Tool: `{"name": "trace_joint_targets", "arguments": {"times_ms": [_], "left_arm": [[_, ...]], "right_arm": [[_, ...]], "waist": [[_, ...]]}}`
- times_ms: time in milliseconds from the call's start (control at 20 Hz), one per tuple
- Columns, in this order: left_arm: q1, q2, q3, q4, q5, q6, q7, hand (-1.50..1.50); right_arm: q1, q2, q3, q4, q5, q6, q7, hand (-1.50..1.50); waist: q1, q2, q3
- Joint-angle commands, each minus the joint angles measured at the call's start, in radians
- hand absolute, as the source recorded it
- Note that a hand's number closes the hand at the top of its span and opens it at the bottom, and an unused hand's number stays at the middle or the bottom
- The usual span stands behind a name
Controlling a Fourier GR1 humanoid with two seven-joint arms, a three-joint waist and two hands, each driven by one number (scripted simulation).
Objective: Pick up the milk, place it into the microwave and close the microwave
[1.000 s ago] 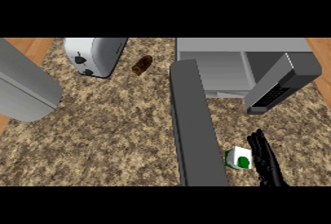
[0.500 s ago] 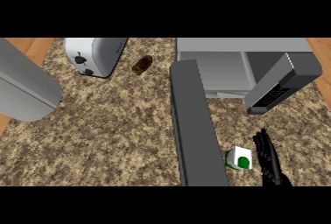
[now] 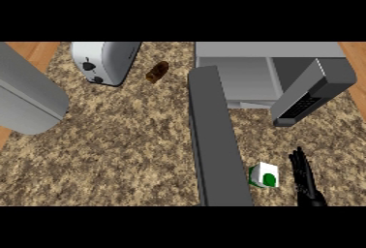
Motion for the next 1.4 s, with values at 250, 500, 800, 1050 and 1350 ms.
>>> {"name": "trace_joint_targets", "arguments": {"times_ms": [250,500,800,1050,1350], "left_arm": [[0.019,-0.018,-0.023,-0.069,-0.009,0.014,0.035,-1.50],[0.057,-0.018,-0.049,0.012,-0.027,-0.022,-0.060,-1.50],[0.084,-0.018,0.020,-0.058,0.030,-0.043,-0.038,-1.50],[0.041,-0.018,0.000,-0.026,0.012,-0.033,-0.013,-1.50],[0.040,-0.018,0.036,-0.006,0.024,-0.054,-0.016,-1.50]], "right_arm": [[-0.089,0.002,-0.069,0.304,-0.033,0.085,-0.217,-1.50],[-0.184,-0.013,-0.124,0.417,-0.034,0.090,-0.239,-1.50],[-0.233,0.060,-0.128,0.598,0.018,0.007,-0.363,-1.50],[-0.361,-0.001,-0.195,0.759,-0.002,0.066,-0.400,-1.50],[-0.416,0.056,-0.182,0.906,0.022,0.075,-0.550,1.50]], "waist": [[0.001,0.000,0.000],[0.004,0.000,0.000],[0.005,0.000,0.000],[0.002,0.001,0.000],[0.005,0.001,0.000]]}}
